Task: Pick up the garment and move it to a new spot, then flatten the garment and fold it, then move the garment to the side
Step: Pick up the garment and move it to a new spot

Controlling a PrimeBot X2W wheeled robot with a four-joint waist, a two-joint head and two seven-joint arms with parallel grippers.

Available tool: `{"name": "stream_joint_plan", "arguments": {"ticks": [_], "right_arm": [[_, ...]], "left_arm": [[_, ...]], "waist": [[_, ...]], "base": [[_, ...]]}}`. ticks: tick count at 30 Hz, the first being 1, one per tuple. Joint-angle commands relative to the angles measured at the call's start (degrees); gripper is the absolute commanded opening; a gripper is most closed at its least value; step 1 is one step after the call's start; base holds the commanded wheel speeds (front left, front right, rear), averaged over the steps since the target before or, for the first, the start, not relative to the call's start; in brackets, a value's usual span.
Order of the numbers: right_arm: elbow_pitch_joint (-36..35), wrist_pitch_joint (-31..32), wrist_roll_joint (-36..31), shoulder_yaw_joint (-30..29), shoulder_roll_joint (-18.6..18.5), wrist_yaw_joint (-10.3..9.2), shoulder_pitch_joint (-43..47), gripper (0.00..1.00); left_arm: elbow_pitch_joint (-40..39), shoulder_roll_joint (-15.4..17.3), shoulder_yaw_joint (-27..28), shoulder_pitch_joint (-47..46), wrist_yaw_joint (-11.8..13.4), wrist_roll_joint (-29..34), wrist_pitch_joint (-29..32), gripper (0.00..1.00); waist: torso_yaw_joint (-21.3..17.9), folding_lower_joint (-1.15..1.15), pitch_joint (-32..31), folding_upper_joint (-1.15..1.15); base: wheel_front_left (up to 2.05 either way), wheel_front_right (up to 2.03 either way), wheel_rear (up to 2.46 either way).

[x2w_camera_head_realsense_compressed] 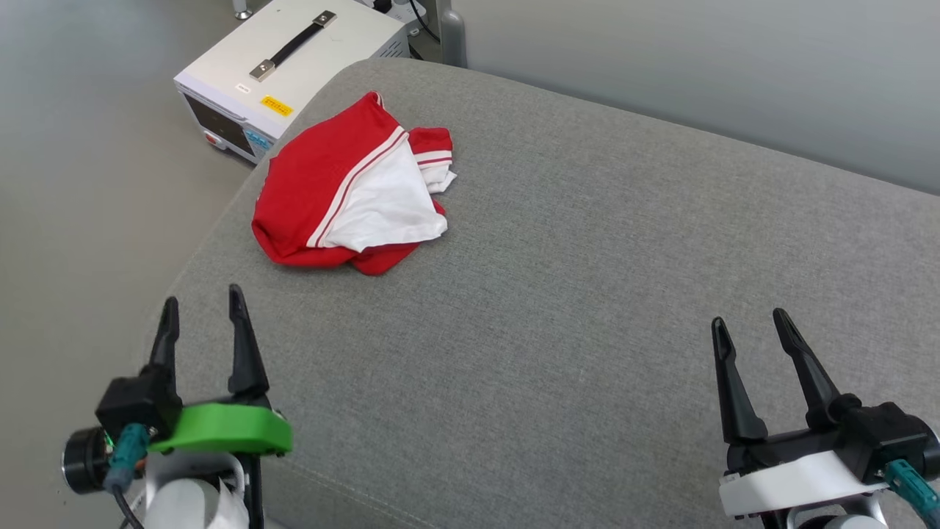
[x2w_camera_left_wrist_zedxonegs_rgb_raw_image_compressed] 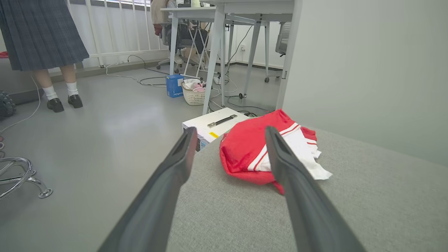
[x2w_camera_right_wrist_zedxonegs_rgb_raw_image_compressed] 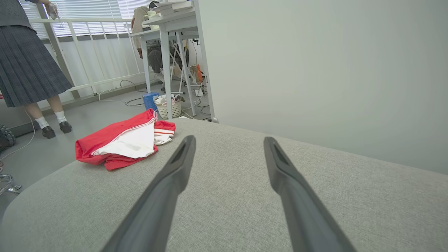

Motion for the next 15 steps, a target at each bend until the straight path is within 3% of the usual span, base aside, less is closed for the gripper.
{"name": "stream_joint_plan", "arguments": {"ticks": [1,7,15], "right_arm": [[-0.32,-0.47,-0.8,0.11,-0.07,-0.04,-1.45,1.0],[-1.13,-0.47,-2.63,0.21,-0.07,-0.04,-3.13,1.0],[-2.89,-0.47,-3.8,-0.09,-1.35,-0.04,-6.04,1.0]], "left_arm": [[0.41,0.3,1.1,-3.04,-1.16,0.22,-0.34,1.0],[3.63,3.97,5.14,-13.26,-5.84,-0.67,-0.34,1.0],[11.13,10.29,4.38,-27.17,-8.28,-5.19,-0.31,1.0]], "waist": [[-1.09,0.0,1.12,0.0],[-4.04,0.0,4.67,0.0],[-6.77,0.0,11.36,0.0]], "base": [[0.0,0.0,0.0],[0.0,0.0,0.0],[0.0,0.0,0.0]]}}
